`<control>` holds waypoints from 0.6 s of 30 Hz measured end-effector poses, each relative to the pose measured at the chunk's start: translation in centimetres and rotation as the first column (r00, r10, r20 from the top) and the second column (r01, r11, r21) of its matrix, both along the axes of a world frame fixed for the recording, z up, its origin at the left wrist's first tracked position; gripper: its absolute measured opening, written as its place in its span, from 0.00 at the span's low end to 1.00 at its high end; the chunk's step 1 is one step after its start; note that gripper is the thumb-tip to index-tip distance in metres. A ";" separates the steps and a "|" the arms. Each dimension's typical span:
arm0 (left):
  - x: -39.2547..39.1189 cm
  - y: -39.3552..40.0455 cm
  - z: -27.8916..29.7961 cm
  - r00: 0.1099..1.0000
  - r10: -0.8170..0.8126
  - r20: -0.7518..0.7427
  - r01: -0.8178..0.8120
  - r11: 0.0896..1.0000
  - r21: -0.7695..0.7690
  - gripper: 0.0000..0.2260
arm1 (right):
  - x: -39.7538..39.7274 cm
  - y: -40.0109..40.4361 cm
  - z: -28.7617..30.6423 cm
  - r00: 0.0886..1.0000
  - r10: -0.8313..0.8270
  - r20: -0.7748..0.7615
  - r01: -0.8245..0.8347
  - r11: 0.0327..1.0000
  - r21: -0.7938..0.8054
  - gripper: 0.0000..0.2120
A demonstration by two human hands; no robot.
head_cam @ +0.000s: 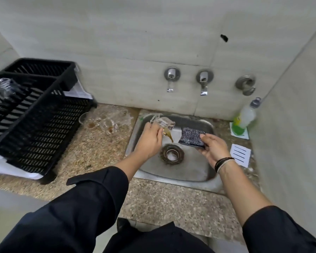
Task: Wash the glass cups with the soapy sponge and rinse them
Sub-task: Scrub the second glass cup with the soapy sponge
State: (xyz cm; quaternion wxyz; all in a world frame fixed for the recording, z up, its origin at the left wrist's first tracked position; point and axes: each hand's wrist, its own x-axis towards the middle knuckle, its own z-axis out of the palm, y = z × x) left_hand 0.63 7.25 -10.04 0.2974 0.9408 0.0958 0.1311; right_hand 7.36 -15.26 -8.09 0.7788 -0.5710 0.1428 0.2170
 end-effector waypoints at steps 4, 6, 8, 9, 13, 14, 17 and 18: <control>1.2 -1.7 0.9 0.992 -0.099 0.074 0.084 0.979 0.186 0.08 | -0.4 -1.2 0.5 0.999 -0.036 0.031 0.036 0.999 0.011 0.08; 1.4 -1.9 1.2 0.988 -0.129 0.086 0.104 0.963 0.248 0.08 | -0.4 -1.5 0.7 0.998 -0.057 0.035 0.056 0.998 0.039 0.08; 1.4 -2.0 1.4 0.982 -0.152 0.109 0.111 0.944 0.311 0.07 | -0.3 -1.7 0.6 0.998 -0.059 0.033 0.057 0.996 0.062 0.08; 1.3 -2.1 1.4 0.983 -0.144 0.110 0.104 0.945 0.309 0.07 | -0.2 -1.7 0.4 0.998 -0.055 0.032 0.053 0.996 0.066 0.07; 1.6 -1.9 0.7 0.997 0.045 0.054 -0.044 0.999 -0.017 0.11 | 0.6 -0.8 -0.5 0.984 -0.023 0.175 0.035 0.997 -0.067 0.08; 1.8 -1.8 0.7 0.993 0.116 -0.010 -0.116 0.972 -0.203 0.13 | 0.7 -0.5 -0.6 0.961 0.010 0.275 0.038 0.985 -0.168 0.09; 2.0 -2.0 1.4 0.955 0.186 -0.232 -0.297 0.624 -0.723 0.14 | 0.5 1.2 0.3 0.782 0.219 0.583 0.110 0.873 -0.475 0.12; 1.8 -2.2 1.6 0.951 0.173 -0.256 -0.308 0.534 -0.787 0.13 | 0.4 1.9 0.6 0.676 0.327 0.660 0.159 0.810 -0.565 0.14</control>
